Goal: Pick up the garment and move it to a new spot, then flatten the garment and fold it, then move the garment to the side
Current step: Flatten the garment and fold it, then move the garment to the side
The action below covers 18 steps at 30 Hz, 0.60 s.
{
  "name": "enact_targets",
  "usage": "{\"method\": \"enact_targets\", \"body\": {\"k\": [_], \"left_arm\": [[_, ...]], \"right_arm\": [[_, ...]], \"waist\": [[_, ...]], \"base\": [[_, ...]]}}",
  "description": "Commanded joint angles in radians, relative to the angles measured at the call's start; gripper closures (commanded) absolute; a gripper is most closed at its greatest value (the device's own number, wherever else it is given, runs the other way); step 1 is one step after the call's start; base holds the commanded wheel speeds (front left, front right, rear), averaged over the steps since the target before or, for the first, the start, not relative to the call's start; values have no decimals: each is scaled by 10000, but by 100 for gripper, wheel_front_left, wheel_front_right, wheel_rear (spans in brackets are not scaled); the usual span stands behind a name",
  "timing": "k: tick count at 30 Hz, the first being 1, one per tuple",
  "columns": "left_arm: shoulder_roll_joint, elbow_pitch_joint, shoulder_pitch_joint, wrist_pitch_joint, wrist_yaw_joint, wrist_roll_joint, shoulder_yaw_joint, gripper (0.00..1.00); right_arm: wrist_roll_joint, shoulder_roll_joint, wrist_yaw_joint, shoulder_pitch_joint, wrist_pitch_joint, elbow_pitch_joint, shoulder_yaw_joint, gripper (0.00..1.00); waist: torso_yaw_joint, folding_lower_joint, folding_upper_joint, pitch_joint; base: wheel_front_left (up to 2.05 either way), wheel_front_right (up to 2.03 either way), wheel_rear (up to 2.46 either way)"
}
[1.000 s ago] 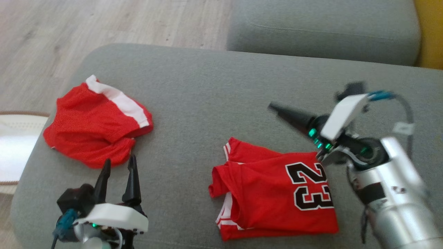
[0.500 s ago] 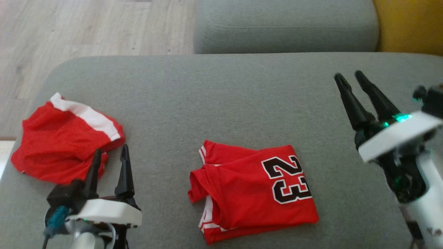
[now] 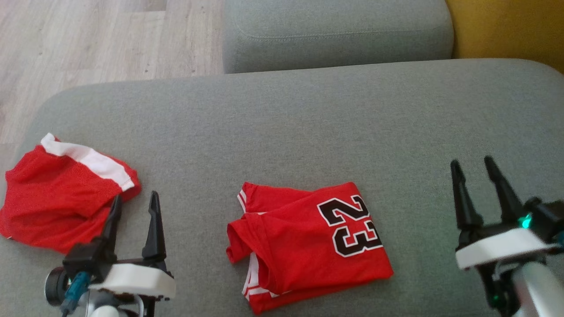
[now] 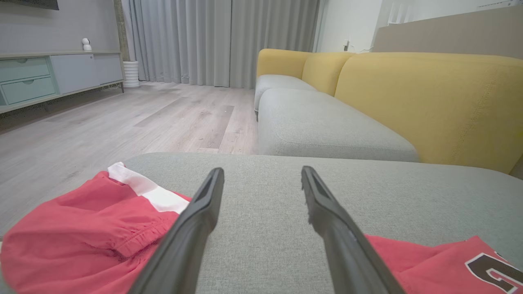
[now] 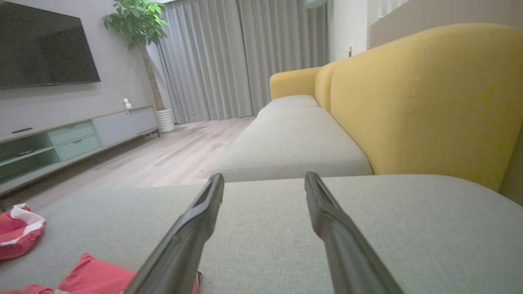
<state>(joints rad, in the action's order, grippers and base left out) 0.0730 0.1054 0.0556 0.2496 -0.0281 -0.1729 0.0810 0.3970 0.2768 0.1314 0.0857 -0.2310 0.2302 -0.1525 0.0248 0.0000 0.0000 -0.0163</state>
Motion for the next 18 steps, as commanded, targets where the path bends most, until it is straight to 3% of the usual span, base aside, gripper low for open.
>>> {"method": "enact_targets", "body": {"k": [1,5,13,18], "left_arm": [[83,-338,-320,122,-75,128,-375,0],[7,-286,-258,122,16,122,-412,0],[-90,-235,-298,122,133,118,-427,0],[-142,-211,-371,122,211,94,-358,0]], "right_arm": [[-261,-61,-7,153,-181,-160,-33,0],[-515,-390,-7,22,-219,78,7,0],[-477,-354,-7,168,2,265,-262,0],[329,-167,-7,754,1655,800,-1180,0]], "waist": [[24,0,0,-6],[61,0,0,-7],[194,0,0,-63],[425,0,0,-60]], "base": [[0,0,0],[0,0,0],[0,0,0],[0,0,0]]}}
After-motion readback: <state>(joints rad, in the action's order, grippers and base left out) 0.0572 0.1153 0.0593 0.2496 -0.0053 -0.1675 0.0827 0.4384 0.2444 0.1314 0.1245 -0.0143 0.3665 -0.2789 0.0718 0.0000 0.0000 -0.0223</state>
